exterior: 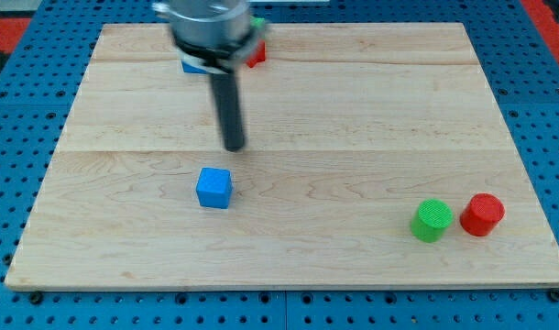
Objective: Adjust the blue blocks to form a group
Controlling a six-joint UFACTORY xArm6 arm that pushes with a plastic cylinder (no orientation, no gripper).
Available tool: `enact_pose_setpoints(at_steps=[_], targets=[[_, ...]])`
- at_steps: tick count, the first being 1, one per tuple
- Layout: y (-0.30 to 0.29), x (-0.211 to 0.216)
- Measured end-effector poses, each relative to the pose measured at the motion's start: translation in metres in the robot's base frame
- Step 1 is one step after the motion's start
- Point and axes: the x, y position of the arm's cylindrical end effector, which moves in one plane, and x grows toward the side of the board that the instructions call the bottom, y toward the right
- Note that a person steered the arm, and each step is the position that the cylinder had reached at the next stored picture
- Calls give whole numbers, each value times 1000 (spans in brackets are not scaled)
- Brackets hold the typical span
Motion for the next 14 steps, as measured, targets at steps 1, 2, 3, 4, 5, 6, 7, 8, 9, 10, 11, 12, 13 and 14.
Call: enact_pose_setpoints(at_steps=[1, 2, 3, 4, 5, 6, 7, 8, 9, 10, 11, 12, 13, 14], targets=[[37, 64], [-10, 113], [-50, 67], [-50, -2], [-50, -3], [-55, 41], [-80, 25], [-80, -8], [-79, -39], [-79, -71], [-79, -106], [-84, -119], [-108, -88], [-152, -104]])
